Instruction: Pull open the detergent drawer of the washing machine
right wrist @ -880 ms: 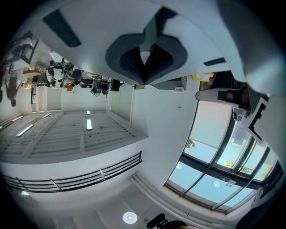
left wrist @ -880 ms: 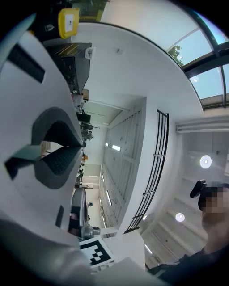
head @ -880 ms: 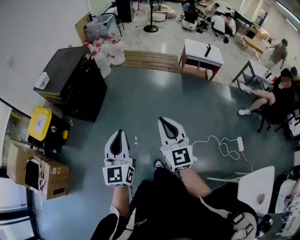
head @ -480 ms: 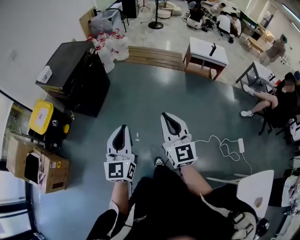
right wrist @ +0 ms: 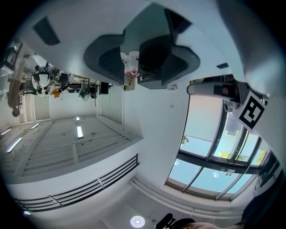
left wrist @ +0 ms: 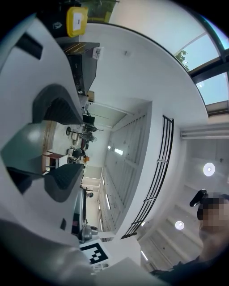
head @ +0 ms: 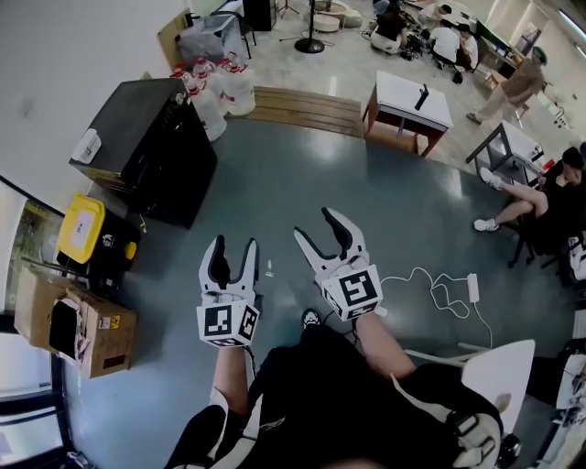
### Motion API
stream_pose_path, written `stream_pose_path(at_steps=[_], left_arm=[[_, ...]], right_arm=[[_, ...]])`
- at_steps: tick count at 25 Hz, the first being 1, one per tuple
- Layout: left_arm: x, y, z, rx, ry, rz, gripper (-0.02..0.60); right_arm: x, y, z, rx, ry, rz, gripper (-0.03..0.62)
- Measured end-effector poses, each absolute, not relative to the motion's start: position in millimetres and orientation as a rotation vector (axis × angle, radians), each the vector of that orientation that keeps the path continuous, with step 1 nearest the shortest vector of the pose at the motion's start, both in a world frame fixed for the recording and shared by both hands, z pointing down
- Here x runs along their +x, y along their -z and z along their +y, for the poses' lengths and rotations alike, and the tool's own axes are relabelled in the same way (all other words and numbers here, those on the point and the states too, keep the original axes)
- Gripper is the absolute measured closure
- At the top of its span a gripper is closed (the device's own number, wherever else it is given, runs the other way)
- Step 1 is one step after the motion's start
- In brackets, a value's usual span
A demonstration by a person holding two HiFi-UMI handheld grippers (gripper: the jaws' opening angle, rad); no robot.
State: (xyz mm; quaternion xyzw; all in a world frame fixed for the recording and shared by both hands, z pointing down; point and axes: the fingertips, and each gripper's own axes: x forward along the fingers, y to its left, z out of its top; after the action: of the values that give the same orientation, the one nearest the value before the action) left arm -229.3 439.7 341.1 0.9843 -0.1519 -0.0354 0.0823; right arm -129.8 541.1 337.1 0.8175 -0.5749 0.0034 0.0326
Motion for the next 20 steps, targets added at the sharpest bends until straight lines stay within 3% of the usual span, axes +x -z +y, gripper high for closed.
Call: stream_pose_path(at_steps=[13,20], left_arm=[[-127,-343,440,2.948,0.102,-0.482,0.316],[-92,-353,392,2.958,0.052,-0.535,0.272]], right_arm=[[-28,-340,545,2.485,0.006,-1.777,0.307],[14,-356,493,2.450,-0.049,-1.849,0.270]])
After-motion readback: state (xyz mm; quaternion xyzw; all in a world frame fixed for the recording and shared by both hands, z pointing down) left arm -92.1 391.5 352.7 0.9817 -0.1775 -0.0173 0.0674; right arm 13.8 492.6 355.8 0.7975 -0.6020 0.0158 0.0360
